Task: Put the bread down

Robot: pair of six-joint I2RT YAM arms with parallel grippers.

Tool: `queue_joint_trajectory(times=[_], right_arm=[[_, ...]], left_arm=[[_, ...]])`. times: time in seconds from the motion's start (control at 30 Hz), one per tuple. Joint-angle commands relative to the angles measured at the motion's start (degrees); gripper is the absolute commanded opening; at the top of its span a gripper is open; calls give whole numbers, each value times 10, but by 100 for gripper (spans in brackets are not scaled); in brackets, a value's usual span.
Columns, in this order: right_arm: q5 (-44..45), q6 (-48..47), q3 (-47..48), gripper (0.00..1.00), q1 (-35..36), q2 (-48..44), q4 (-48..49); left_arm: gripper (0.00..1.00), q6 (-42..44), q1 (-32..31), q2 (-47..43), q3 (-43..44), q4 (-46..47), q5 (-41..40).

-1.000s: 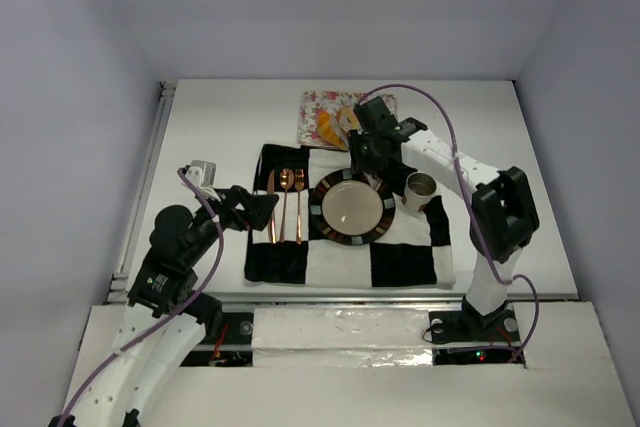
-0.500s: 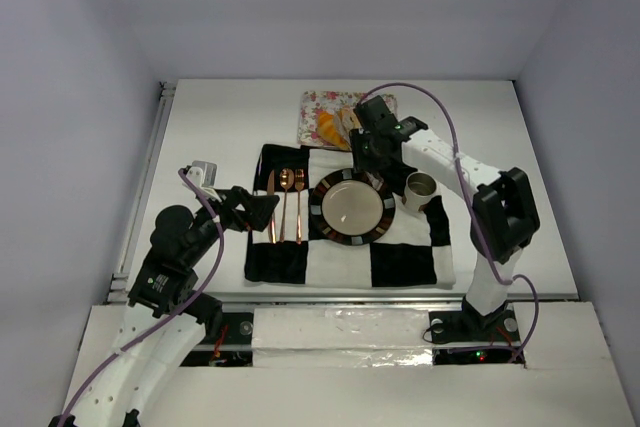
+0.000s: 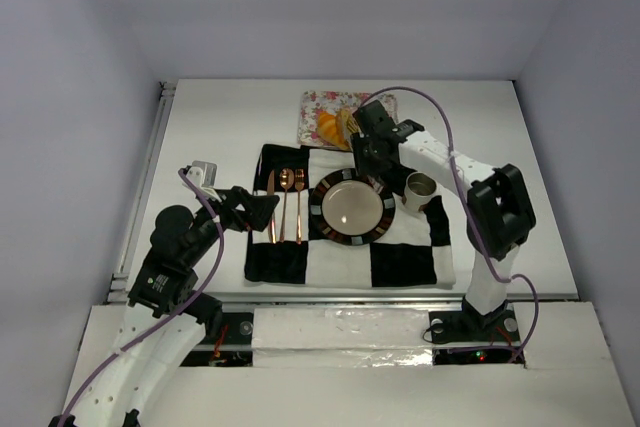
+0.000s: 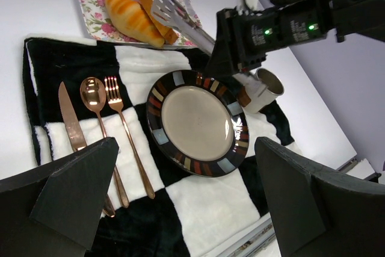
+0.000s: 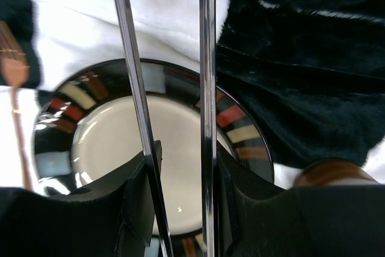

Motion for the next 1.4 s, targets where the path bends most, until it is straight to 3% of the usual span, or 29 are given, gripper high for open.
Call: queue_joint_trajectory(times=[0.0,0.07,0.2,0.37,0.63,0.93,1.13,1.27,1.37], right_arm=[[8,-6,2,42,-3,20,17],[5,-6,3,41,-3,23,19],[13,3,-6,25,-3,3,28],[11,28,-44,18,-3,-90,50],[-20,65,-161,17,8,-264,55],[-21,200,-380,16,164,-472,39],[-20,276,-443,16,280,-448,91],[-7,285,-415,19,325,-381,118],[8,284,-391,44,338,-356,117]], left_arm=[[99,4,-3,-5,-2,19,6],[99,4,-3,-6,-2,18,6],[99,4,-3,-8,-1,18,3],[99,4,-3,-5,-2,18,3],[99,3,-3,-4,-2,17,2],[99,3,-3,-1,-2,18,3],[99,2,-3,1,-3,17,0],[99,1,-3,3,-2,17,-1],[98,1,-3,1,-3,16,-5]])
